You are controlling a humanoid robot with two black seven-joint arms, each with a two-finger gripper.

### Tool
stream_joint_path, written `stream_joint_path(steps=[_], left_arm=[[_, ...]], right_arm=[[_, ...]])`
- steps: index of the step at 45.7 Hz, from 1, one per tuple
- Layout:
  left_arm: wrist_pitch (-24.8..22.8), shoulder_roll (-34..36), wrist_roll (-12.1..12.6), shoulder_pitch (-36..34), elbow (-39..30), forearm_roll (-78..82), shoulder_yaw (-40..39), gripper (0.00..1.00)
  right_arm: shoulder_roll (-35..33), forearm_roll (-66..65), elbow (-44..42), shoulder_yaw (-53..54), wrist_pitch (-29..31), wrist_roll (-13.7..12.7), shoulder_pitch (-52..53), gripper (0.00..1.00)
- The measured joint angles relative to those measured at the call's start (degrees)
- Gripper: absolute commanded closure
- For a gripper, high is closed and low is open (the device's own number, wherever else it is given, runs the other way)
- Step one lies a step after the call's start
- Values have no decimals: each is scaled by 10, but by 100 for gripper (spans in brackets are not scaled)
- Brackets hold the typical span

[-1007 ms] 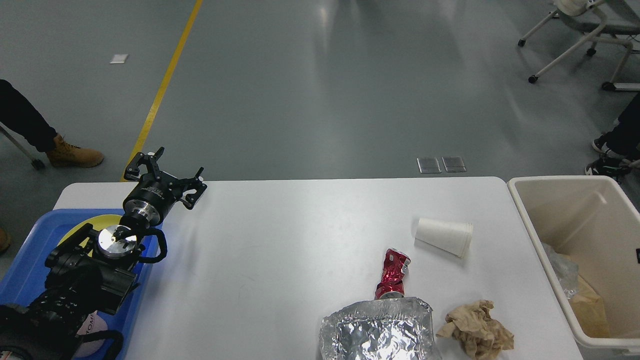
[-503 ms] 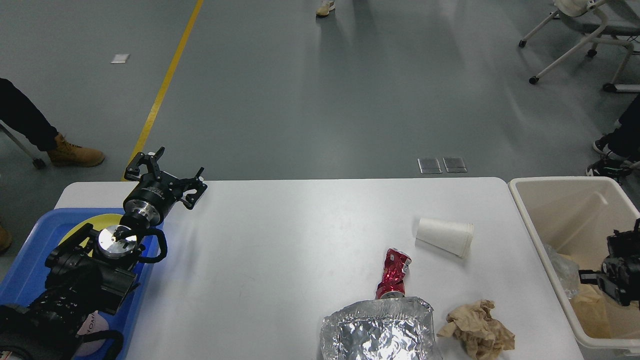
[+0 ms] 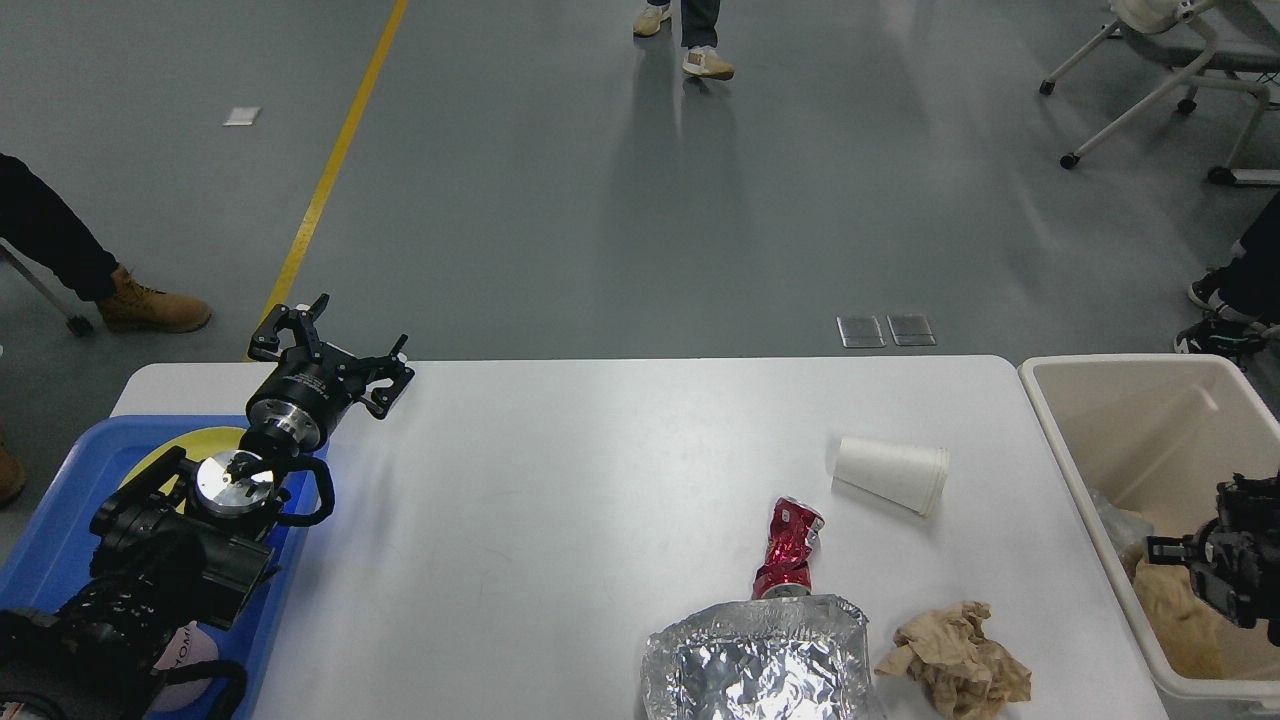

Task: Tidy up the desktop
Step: 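Raise the right gripper out of the white bin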

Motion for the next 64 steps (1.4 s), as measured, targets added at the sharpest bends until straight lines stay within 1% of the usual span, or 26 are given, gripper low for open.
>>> stream_joint_path(steps=[8, 13, 16, 20, 24, 29, 33, 39, 42, 43, 47, 54, 58, 64], left_arm=[[0, 0, 0, 0, 0, 0, 0, 4], [0, 0, 0, 0, 0, 0, 0, 4], [0, 0, 0, 0, 0, 0, 0, 4], [0, 0, 0, 0, 0, 0, 0, 4], [0, 0, 0, 0, 0, 0, 0, 4], [0, 0, 0, 0, 0, 0, 0, 4], [0, 0, 0, 0, 0, 0, 0, 4], [0, 0, 0, 0, 0, 0, 0, 4], [0, 0, 0, 0, 0, 0, 0, 4], [0, 0, 0, 0, 0, 0, 0, 4], [0, 0, 0, 0, 0, 0, 0, 4], [0, 0, 0, 0, 0, 0, 0, 4], [0, 0, 0, 0, 0, 0, 0, 4], [0, 0, 0, 0, 0, 0, 0, 4]], right_arm=[[0, 0, 1, 6, 0, 0, -4, 0], [-2, 1, 9, 12, 8, 0, 12, 0], [-17, 1, 23, 15, 20, 0, 41, 0], [-57, 0, 68, 13, 58, 0, 107, 0], [-93, 0, 132, 0, 120, 0, 206, 0], [-111, 0, 197, -47, 207, 1, 337, 0], [-110, 0, 242, -76, 285, 1, 440, 0], [-99, 1, 287, -90, 408, 2, 584, 0], [-86, 2, 308, -89, 456, 2, 648, 0], [-80, 2, 314, -89, 464, 2, 665, 0], [-47, 2, 335, -82, 479, 3, 727, 0], [4, 10, 375, -52, 482, 4, 787, 0], [15, 19, 395, -29, 482, 4, 809, 0], [23, 34, 400, -18, 482, 4, 819, 0]])
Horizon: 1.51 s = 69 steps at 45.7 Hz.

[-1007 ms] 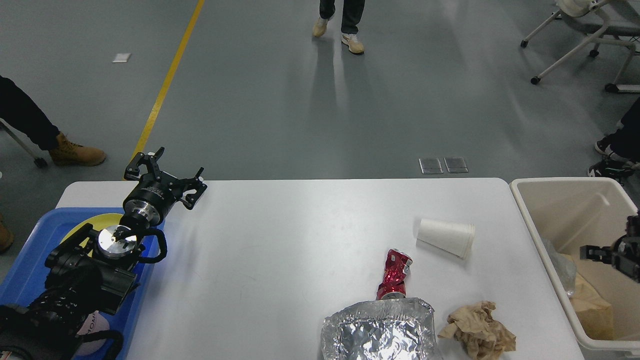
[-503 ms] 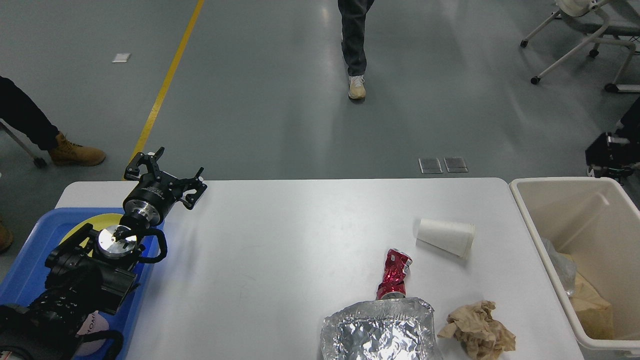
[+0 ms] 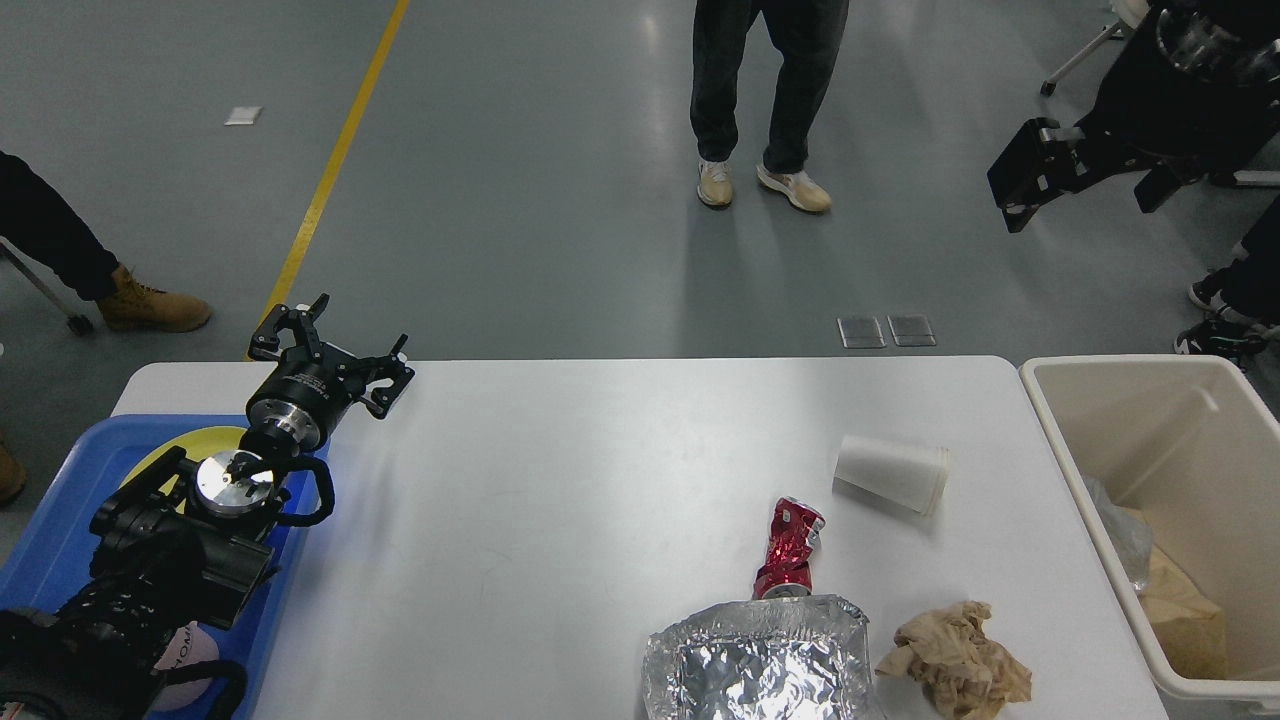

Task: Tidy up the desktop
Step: 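Raise the right gripper out of the white bin, then lower the right gripper onto the second crumpled brown paper and grasp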

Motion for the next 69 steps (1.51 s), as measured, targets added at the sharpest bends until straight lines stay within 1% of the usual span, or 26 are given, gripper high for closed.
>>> stream_joint_path(steps=[5, 11, 13, 14, 16, 20, 22, 26, 27, 29, 32, 38, 45, 56, 63, 69], left_arm=[[0, 0, 0, 0, 0, 0, 0, 4], [0, 0, 0, 0, 0, 0, 0, 4], [0, 0, 0, 0, 0, 0, 0, 4], [0, 0, 0, 0, 0, 0, 0, 4], [0, 0, 0, 0, 0, 0, 0, 4], [0, 0, 0, 0, 0, 0, 0, 4], [0, 0, 0, 0, 0, 0, 0, 4], [0, 0, 0, 0, 0, 0, 0, 4], [0, 0, 0, 0, 0, 0, 0, 4], [0, 0, 0, 0, 0, 0, 0, 4], [0, 0, 0, 0, 0, 0, 0, 4], [0, 0, 0, 0, 0, 0, 0, 4], [0, 0, 0, 0, 0, 0, 0, 4], [0, 0, 0, 0, 0, 0, 0, 4], [0, 0, 0, 0, 0, 0, 0, 4], [0, 0, 0, 0, 0, 0, 0, 4]], right_arm=[[-5, 3, 0, -8, 0, -3, 1, 0], [-33, 1, 1, -42, 0, -4, 2, 0], [-39, 0, 3, -57, 0, -4, 3, 6], [-41, 0, 8, -67, 0, -5, 3, 7], [-45, -2, 28, -82, 0, -5, 3, 7], [-61, -6, 124, -114, -3, -5, 3, 5], [-67, -7, 178, -127, -27, -5, 3, 5], [-73, -8, 285, -149, -125, -5, 4, 4], [-73, -7, 300, -152, -139, -5, 4, 4], [-73, -6, 321, -154, -159, -5, 4, 3], [-75, -4, 333, -154, -169, -5, 0, 1], [-82, 2, 337, -147, -174, -4, -23, 0], [-86, 4, 324, -107, -193, -4, -99, 0], [-80, -3, 270, -10, -281, -5, -270, 0], [-60, -6, 237, 25, -297, -5, -334, 0], [-57, 1, 214, 36, -301, -5, -370, 1]])
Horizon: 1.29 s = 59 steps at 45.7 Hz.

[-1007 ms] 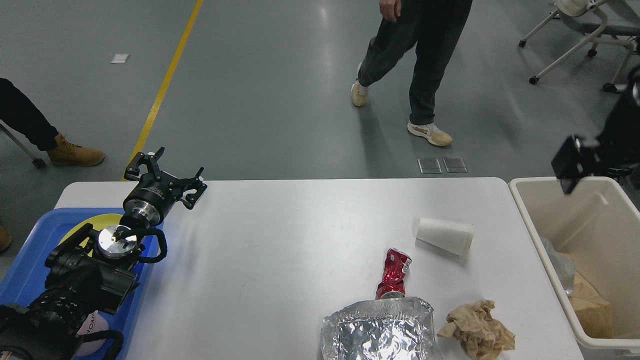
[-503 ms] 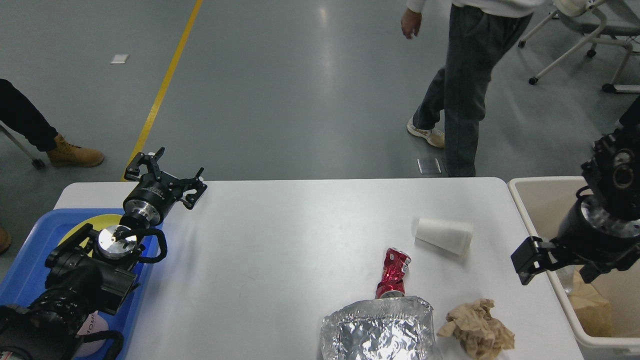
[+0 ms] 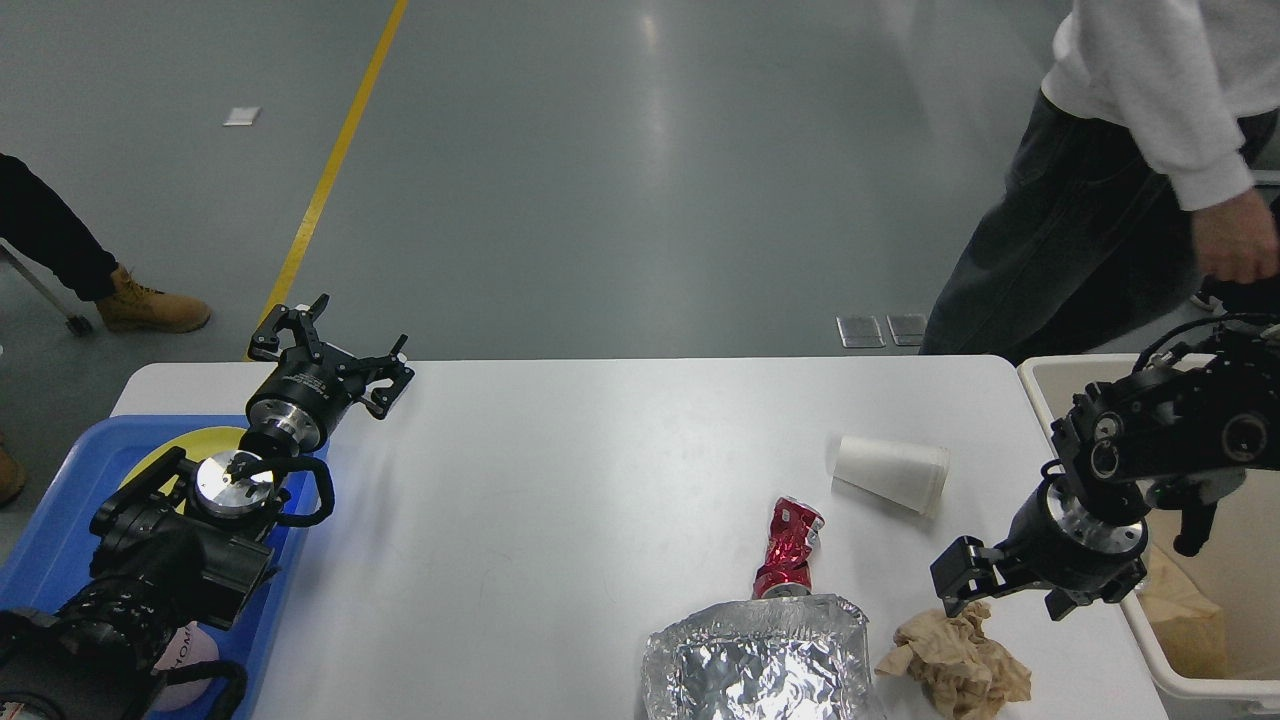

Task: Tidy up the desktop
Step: 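Lower the right gripper onto the second crumpled brown paper and grasp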

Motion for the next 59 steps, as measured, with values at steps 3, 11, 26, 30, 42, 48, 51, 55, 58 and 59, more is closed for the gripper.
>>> stream_joint_path(steps=[3, 11, 26, 30, 42, 48, 51, 55, 58, 59], left_arm=[[0, 0, 0, 0, 0, 0, 0, 4], [0, 0, 0, 0, 0, 0, 0, 4], [0, 0, 0, 0, 0, 0, 0, 4], [0, 0, 0, 0, 0, 0, 0, 4], [0, 0, 0, 0, 0, 0, 0, 4], [0, 0, 0, 0, 0, 0, 0, 4], [0, 0, 0, 0, 0, 0, 0, 4], [0, 0, 0, 0, 0, 0, 0, 4], [0, 0, 0, 0, 0, 0, 0, 4], [0, 0, 0, 0, 0, 0, 0, 4]], right_arm=[[0, 7, -10, 5, -4, 0, -18, 1], [0, 58, -55, 11, -18, 0, -72, 2], [0, 111, -80, 41, -32, 0, -122, 5], [1, 128, -84, 43, -34, 0, -127, 5], [25, 138, -113, 60, -34, 0, -152, 4], [44, 138, -154, 71, -35, 0, -191, 5], [50, 138, -172, 77, -35, 0, -209, 13], [54, 134, -193, 82, -35, 0, -231, 56], [55, 130, -203, 83, -33, 0, -240, 98], [55, 129, -205, 83, -30, 0, -242, 100]])
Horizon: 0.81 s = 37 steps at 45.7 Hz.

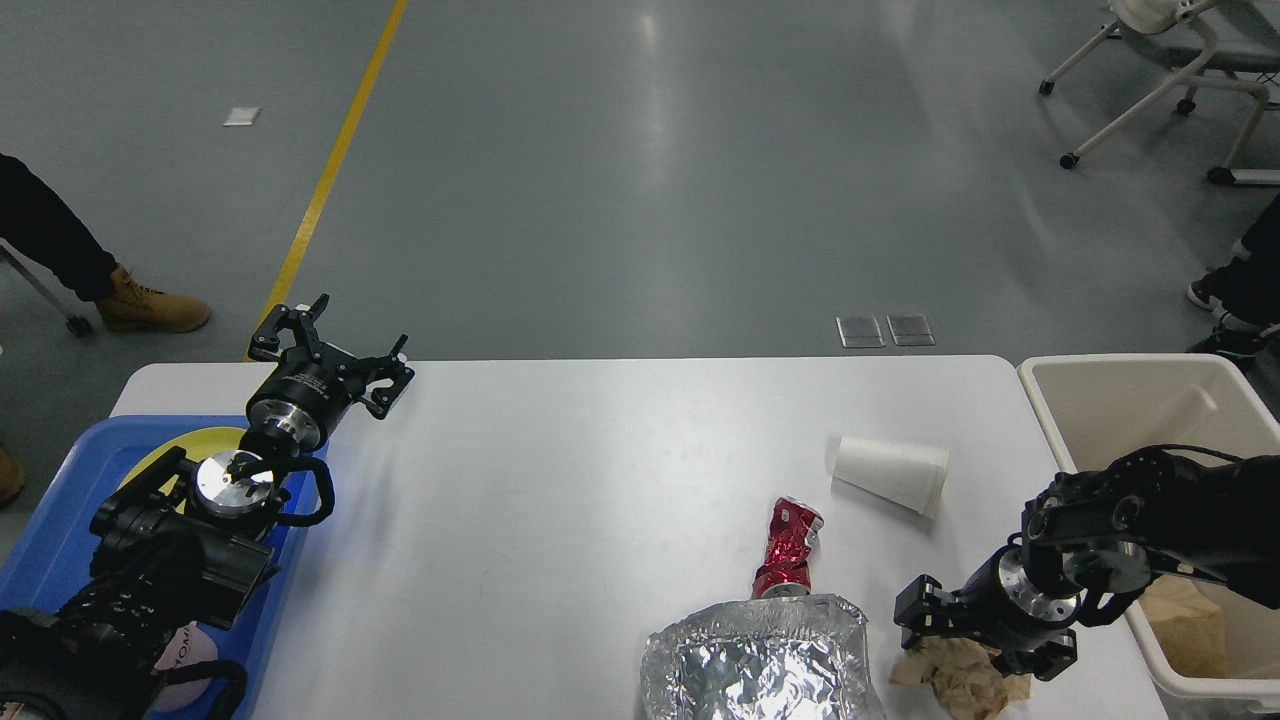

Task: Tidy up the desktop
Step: 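Lower the right gripper onto the second crumpled brown paper and grasp, then lift the brown paper and drop it into the white bin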

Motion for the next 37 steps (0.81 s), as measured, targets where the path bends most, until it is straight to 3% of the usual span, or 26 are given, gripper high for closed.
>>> stream_joint_path(steps=[25, 37], left_arm=[[0, 0, 0, 0, 0, 0, 0, 4], [0, 0, 0, 0, 0, 0, 0, 4]], right_arm=[[-38, -2, 5, -7, 128, -13, 65, 100], [-120, -10, 31, -54, 271, -33, 218, 100]])
